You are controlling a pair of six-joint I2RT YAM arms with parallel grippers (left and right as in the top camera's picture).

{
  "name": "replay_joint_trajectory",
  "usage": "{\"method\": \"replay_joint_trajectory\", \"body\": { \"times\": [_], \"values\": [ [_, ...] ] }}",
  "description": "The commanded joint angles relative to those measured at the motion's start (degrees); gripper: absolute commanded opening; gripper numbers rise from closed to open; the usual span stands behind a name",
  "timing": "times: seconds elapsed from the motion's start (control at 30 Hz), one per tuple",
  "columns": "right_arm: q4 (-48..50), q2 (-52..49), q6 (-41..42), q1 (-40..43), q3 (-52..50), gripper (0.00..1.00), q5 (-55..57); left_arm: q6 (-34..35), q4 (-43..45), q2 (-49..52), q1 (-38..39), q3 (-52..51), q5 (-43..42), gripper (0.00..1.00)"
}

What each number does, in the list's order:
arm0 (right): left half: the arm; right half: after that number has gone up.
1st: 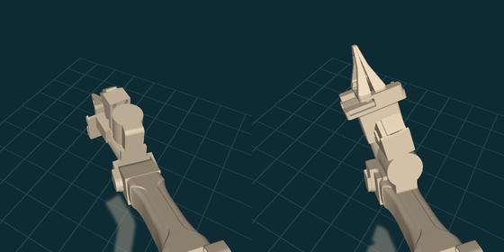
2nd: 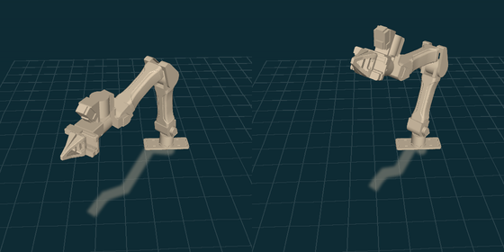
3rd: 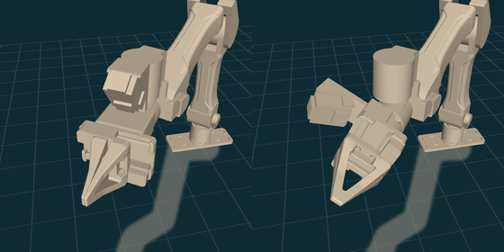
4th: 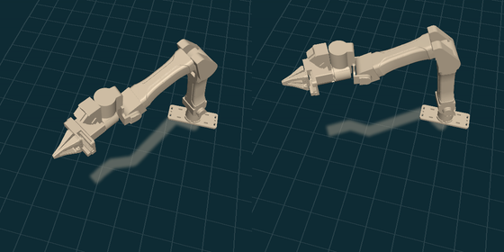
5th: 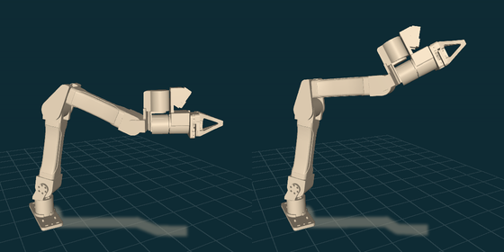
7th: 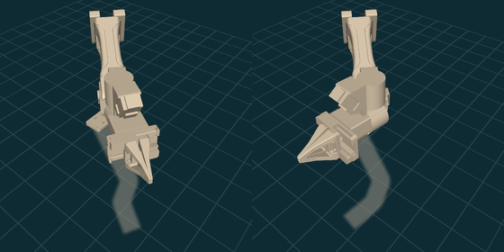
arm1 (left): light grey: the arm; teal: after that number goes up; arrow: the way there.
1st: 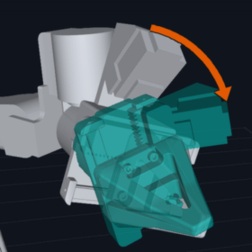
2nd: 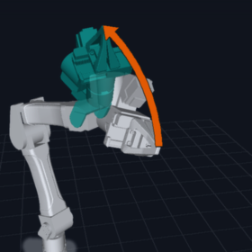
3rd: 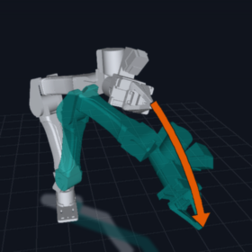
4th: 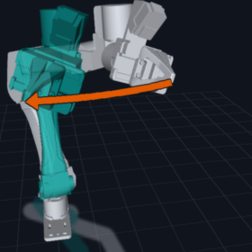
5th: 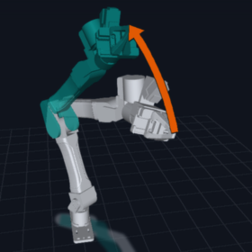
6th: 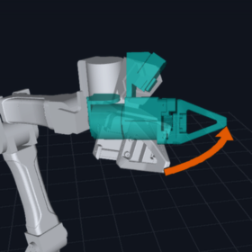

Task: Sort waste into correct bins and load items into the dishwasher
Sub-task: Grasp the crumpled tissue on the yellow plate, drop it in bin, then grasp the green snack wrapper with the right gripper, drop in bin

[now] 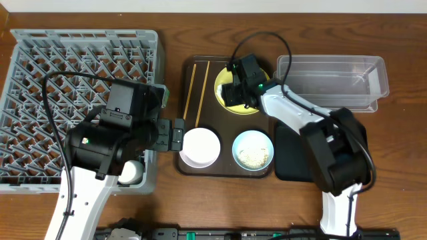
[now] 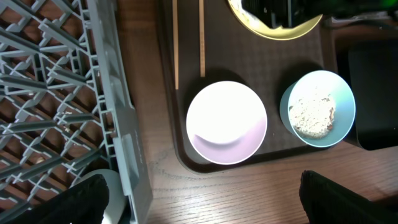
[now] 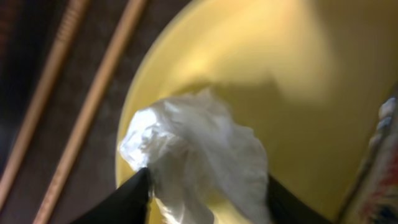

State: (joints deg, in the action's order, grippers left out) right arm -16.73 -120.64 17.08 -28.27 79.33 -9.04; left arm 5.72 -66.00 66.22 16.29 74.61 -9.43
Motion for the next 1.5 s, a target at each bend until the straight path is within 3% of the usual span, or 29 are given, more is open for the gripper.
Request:
{"method": "replay_joint_trajectory", "body": {
  "times": [0.0, 0.07, 0.1, 0.3, 0.43, 0.67, 0.7, 0.77, 0.8, 0.87, 1.0, 1.17, 1.3, 1.37, 1.47],
  "values": [
    [-0.33, -0.26, 1.33, -0.52, 0.26, 0.21, -2.89, -0.76, -0.15, 0.02, 0.17, 0.35, 0.96, 0.98],
    [-1.57, 0.90, 1.09, -0.50, 0.26, 0.03, -5.27, -0.76, -0.15, 0.02, 0.17, 0.35, 0.96, 0.98],
    [-2.32, 1.86, 1.09, -0.33, 0.26, 0.01, -5.66, -0.76, -0.15, 0.02, 0.17, 0.35, 0.96, 0.98],
    [-9.55, 15.10, 1.09, 3.72, 0.26, 0.01, -5.75, -0.74, -0.15, 0.02, 0.17, 0.35, 0.96, 0.98],
    [-15.98, 24.02, 1.36, 9.57, 0.26, 0.01, -0.15, -0.76, -0.15, 0.02, 0.17, 0.35, 0.96, 0.98],
    [-24.87, 24.06, -1.20, 18.29, 0.15, 0.01, 9.11, -0.76, -0.15, 0.02, 0.17, 0.35, 0.96, 0.98],
    [-24.68, 23.02, -2.27, 18.95, 0.15, 0.16, 9.25, -0.76, -0.15, 0.02, 0.17, 0.35, 0.96, 0.98],
    [-23.85, 21.64, -4.13, 19.82, 0.15, 0.70, 9.70, -0.76, -0.15, 0.02, 0.17, 0.35, 0.96, 0.98],
    [-23.32, 21.46, -5.14, 20.11, 0.15, 0.78, 9.66, -0.74, -0.15, 0.02, 0.17, 0.35, 0.96, 0.98],
    [-22.86, 21.75, -5.57, 20.41, 0.31, 0.82, 9.66, -0.76, -0.15, 0.02, 0.17, 0.35, 0.96, 0.98],
    [-22.93, 24.24, -5.66, 18.60, 0.63, 0.76, 0.72, -0.74, -0.15, 0.02, 0.17, 0.35, 0.96, 0.98],
    [-22.86, 23.96, -6.40, 10.23, 0.46, 0.46, -1.66, -0.74, -0.15, 0.02, 0.17, 0.35, 0.96, 0.98],
    [-20.74, 19.17, -3.45, 2.14, 0.46, 0.45, 10.23, -0.76, -0.15, 0.02, 0.17, 0.35, 0.96, 0.98],
    [-17.59, 13.75, 0.98, -1.40, 0.46, 0.50, 21.70, -0.76, -0.15, 0.02, 0.17, 0.35, 0.96, 0.98],
    [-13.35, 8.52, 4.13, -2.12, 0.48, 0.55, 27.74, -0.76, -0.15, 0.02, 0.17, 0.35, 0.96, 0.98]
  ]
}}
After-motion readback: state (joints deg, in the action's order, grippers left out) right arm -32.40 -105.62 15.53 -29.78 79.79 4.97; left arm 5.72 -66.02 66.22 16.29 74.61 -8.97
